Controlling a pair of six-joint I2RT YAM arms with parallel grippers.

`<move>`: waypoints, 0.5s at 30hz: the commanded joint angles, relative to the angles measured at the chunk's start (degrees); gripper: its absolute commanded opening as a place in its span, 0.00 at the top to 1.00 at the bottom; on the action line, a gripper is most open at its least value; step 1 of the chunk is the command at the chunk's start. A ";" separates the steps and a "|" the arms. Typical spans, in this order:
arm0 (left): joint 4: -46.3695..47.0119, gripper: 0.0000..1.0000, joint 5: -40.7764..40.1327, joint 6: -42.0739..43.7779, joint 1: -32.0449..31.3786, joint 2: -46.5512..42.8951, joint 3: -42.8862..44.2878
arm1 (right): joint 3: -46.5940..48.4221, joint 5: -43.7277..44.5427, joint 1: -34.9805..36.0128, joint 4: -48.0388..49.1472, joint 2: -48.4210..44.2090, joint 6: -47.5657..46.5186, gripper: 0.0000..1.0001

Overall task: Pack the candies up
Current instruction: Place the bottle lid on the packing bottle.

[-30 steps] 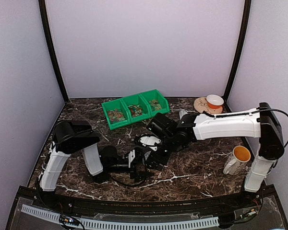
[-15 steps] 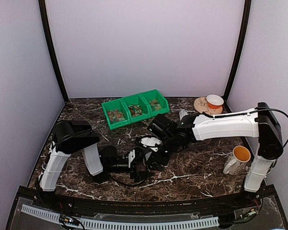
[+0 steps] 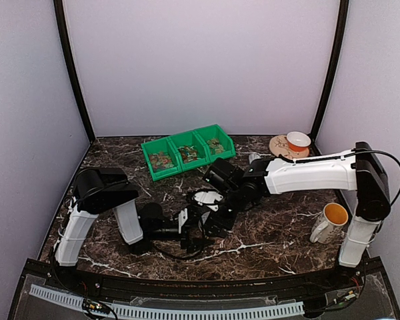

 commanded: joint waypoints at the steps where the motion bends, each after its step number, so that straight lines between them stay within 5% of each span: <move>1: -12.14 0.13 0.08 0.05 -0.94 4.42 -1.36 | 2.49 -0.13 -0.26 -2.05 1.80 -2.37 0.12; 15: -12.56 0.13 0.62 0.31 -0.94 4.55 -1.07 | 4.95 -2.16 -0.26 -4.37 3.66 -4.94 0.11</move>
